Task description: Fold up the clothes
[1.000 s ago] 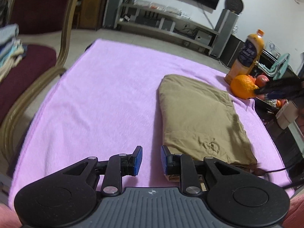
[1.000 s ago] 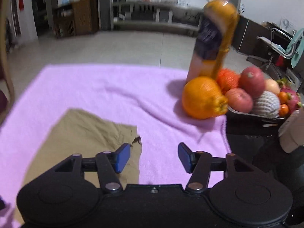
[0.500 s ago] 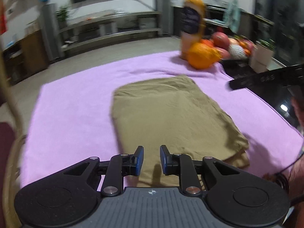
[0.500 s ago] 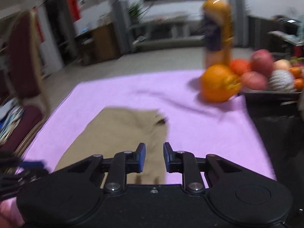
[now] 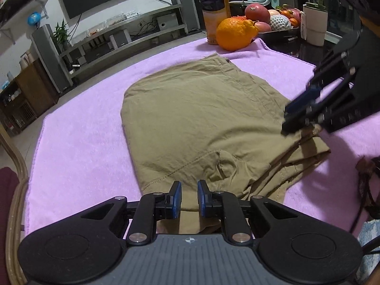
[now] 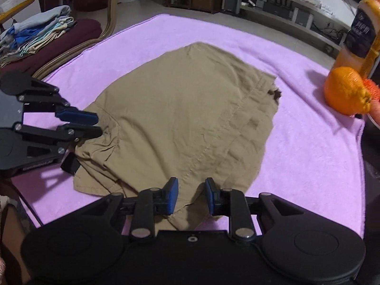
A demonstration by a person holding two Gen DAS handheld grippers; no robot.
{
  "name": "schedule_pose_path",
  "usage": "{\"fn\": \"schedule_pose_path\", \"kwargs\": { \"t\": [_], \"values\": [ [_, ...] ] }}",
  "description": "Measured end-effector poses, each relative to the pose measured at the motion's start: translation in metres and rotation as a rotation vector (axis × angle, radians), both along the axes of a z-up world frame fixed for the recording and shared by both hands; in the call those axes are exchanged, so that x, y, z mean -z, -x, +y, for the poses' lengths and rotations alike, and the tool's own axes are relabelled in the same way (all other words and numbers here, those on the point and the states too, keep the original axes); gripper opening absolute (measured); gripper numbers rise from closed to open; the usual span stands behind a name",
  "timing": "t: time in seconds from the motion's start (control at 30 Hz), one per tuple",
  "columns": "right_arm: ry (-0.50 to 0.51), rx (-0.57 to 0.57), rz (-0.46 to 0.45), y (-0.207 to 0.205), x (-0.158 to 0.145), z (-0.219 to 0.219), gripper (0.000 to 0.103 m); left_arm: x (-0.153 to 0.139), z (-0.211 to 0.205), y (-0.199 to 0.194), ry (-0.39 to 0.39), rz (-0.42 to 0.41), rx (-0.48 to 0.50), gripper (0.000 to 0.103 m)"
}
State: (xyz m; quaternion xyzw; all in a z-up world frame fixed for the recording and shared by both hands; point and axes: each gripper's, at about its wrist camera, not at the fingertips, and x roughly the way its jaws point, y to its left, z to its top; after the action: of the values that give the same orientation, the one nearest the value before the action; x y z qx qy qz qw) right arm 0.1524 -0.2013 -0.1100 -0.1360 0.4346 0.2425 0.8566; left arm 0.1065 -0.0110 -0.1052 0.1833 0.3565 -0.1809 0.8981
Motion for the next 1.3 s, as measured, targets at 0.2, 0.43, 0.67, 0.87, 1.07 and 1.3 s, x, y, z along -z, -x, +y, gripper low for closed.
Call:
{"fn": "schedule_pose_path", "kwargs": {
  "t": [0.2,0.43,0.67,0.87,1.07,1.3],
  "values": [
    [-0.26,0.203,-0.129,-0.014,-0.043,-0.038,0.038,-0.043,0.014,-0.012,0.156,-0.084,-0.057,0.025],
    [-0.46,0.435,-0.056,-0.073,-0.032,-0.062,0.029,-0.027,-0.009,-0.062,0.078,-0.093,-0.029,0.024],
    [-0.703,0.388,0.173,-0.13,0.007,-0.046,0.029,0.004,-0.022,-0.08,0.081,-0.041,-0.024,0.011],
    [-0.676,0.518,0.203,-0.15,0.028,-0.054,0.0,0.006,-0.022,-0.078,0.104,-0.027,-0.027,0.01],
    [-0.662,0.656,0.105,-0.131,0.004,-0.078,0.017,-0.006,-0.019,-0.076,0.117,-0.021,-0.066,0.02],
    [-0.633,0.624,0.074,-0.085,-0.03,-0.074,0.034,-0.036,0.004,-0.05,0.202,-0.011,-0.12,0.025]
  ]
}}
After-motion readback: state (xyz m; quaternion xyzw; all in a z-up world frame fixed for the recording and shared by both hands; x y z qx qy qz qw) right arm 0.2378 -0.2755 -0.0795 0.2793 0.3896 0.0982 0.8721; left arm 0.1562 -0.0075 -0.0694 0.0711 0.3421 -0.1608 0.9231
